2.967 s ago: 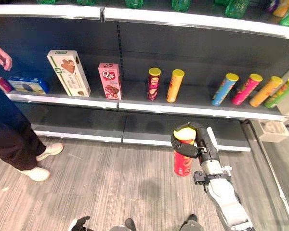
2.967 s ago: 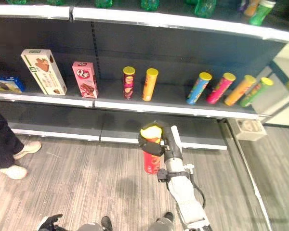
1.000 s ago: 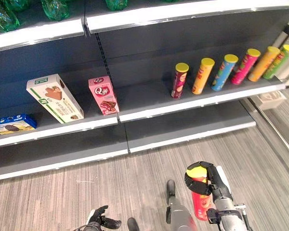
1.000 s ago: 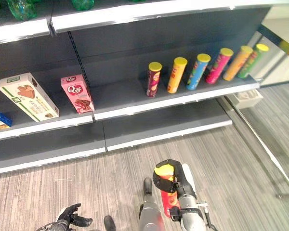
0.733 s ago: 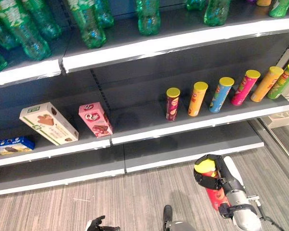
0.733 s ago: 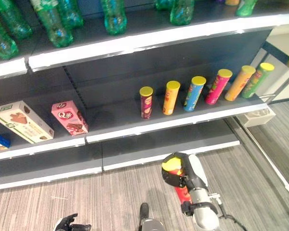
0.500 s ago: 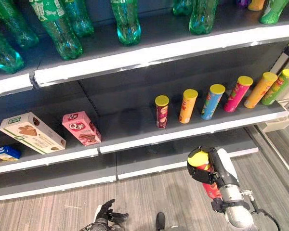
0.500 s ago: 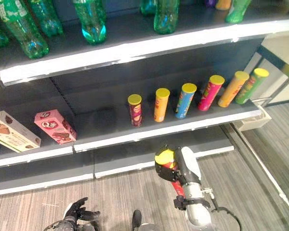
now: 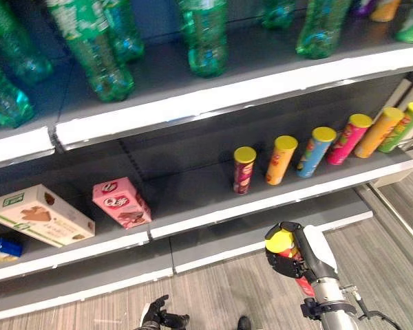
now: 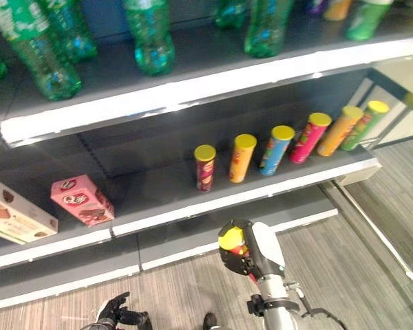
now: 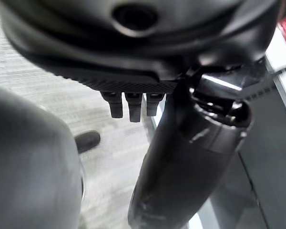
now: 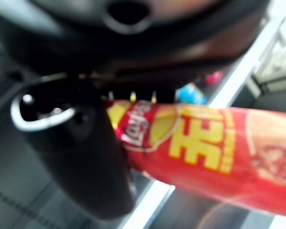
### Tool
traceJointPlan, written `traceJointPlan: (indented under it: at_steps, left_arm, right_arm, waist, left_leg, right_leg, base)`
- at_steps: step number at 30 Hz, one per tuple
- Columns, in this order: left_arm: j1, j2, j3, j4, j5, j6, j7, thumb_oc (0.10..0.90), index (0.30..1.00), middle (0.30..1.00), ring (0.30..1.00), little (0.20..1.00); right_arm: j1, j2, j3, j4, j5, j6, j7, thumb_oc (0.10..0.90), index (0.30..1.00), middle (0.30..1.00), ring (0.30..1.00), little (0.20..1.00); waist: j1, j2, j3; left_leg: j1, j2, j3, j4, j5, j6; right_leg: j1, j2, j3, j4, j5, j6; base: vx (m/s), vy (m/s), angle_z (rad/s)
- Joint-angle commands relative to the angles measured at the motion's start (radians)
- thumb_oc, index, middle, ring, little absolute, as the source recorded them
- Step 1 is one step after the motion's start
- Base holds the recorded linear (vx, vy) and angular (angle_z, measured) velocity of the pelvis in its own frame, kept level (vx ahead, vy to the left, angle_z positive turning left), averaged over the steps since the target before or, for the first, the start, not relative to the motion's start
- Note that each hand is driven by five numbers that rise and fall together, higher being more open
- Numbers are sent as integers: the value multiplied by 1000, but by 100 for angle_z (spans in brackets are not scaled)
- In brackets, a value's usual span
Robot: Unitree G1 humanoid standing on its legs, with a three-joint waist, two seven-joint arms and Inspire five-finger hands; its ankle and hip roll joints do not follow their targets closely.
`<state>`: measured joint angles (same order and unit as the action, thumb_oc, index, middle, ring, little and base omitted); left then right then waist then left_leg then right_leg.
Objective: Put the goods on the table back onto the shelves and tidy them up.
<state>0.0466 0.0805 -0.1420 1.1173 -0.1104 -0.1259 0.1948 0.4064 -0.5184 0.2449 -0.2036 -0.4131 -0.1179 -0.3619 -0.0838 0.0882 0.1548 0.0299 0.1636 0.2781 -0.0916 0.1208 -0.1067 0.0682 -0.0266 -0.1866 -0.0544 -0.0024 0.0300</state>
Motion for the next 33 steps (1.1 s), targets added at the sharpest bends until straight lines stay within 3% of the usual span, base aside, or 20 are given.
traceJointPlan:
  at_steps: [1,4,9,10,17,18,25,29,33]
  left_arm:
    - [54,39,-4,20,-6,-11,38,800,900,900,900,900]
    - [50,47,-31,8,29,-15,26,800,900,900,900,900]
    - [56,48,-42,-4,9,-16,39,800,900,900,900,900]
    - [57,46,-55,-7,-30,-13,55,800,900,900,900,900]
    - [65,44,-55,8,-73,-5,67,800,900,900,900,900]
    - [69,47,-68,9,-77,-4,68,800,900,900,900,900]
    - [63,57,-104,0,-77,-7,75,800,900,900,900,900]
    - [36,61,-175,-24,-90,-26,97,800,900,900,900,900]
    - [-8,75,-231,-55,-66,-42,111,800,900,900,900,900]
  right_arm:
    - [-63,29,-48,-158,-23,-86,-64,400,300,300,300,300]
    - [-107,27,41,-166,10,-114,-16,400,300,300,300,300]
    - [-191,51,120,-130,40,-119,-22,400,300,300,300,300]
    - [-288,112,165,-65,100,-102,-48,400,300,300,300,300]
    - [-423,199,180,22,185,-76,-115,400,300,300,300,300]
    - [-508,223,183,44,186,-67,-159,400,300,300,300,300]
    - [-662,253,163,68,134,-54,-282,400,300,300,300,300]
    - [-843,288,111,87,11,-29,-492,400,300,300,300,300]
    - [-965,302,81,110,-66,-4,-583,400,300,300,300,300]
  waist:
    - [20,-31,-13]
    - [29,-45,-5]
    - [49,-52,4]
    - [76,-55,18]
    - [113,-53,19]
    - [135,-49,17]
    - [176,-37,22]
    - [216,-14,45]
    - [246,6,76]
  left_leg:
    - [-4,46,31,4,-35,-10]
    - [-3,44,32,4,-47,-7]
    - [-17,42,26,4,-50,-4]
    - [-43,36,12,4,-49,1]
    - [-64,20,-13,4,-54,10]
    - [-65,10,-24,4,-58,15]
    - [-75,-9,-48,4,-62,25]
    - [-115,-23,-73,4,-54,34]
    - [-172,-34,-91,14,-46,39]
  right_leg:
    - [-40,-153,26,38,-11,111]
    - [-41,-158,20,14,9,123]
    - [-46,-161,10,-1,20,128]
    - [-58,-168,-3,-13,33,132]
    - [-57,-183,-30,-21,41,136]
    - [-50,-191,-42,-19,42,137]
    - [-48,-208,-63,-15,43,141]
    - [-80,-222,-75,-10,48,144]
    - [-121,-235,-85,-5,59,146]
  base:
    - [9,14,7]
    - [-16,49,0]
    - [-37,38,-3]
    - [-78,52,9]
    - [-8,47,20]
    - [30,31,29]
    - [16,29,12]
    - [-21,35,14]
    - [-30,24,22]
